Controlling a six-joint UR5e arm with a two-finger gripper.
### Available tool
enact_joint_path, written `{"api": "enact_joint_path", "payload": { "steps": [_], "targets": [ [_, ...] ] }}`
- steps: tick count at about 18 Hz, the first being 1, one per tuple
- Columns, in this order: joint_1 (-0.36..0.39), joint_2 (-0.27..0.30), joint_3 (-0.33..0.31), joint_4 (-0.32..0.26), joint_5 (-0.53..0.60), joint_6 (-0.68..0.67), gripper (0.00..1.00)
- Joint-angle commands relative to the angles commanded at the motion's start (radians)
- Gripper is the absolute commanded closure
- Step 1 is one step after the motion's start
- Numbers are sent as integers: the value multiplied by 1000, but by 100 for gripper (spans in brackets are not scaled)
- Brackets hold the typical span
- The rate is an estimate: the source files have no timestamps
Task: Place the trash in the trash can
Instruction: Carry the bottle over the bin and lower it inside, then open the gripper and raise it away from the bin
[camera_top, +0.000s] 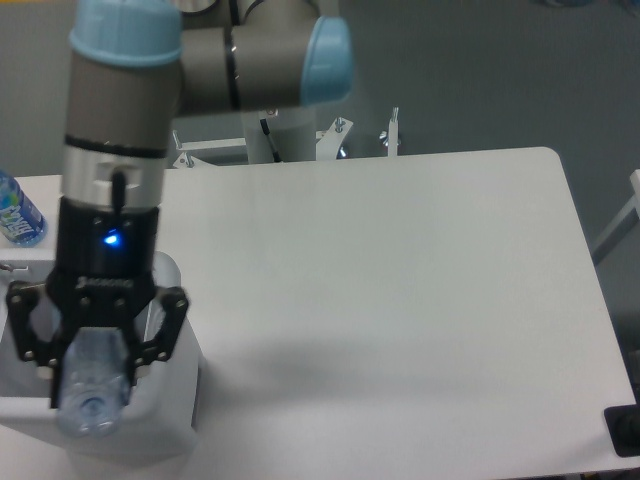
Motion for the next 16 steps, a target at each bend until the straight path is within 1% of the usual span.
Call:
{"api": "enact_joint_path", "payload": {
  "steps": [1, 2, 3, 4, 6, 7, 11, 16],
  "targets": [
    [-9, -6, 0, 0, 0, 17, 40],
    [-11, -8, -5, 0, 0, 40, 35],
    [-14, -8, -14, 2, 0, 84, 12],
    [-25, -9, -24, 2, 0, 139, 0],
    [-43, -2, -58, 2, 2, 218, 0],
    [-43, 8, -61, 0, 2, 239, 0],
    [-29, 17, -37, 0, 2, 256, 0],
    [64, 57, -26, 0, 6, 253, 0]
  ]
}}
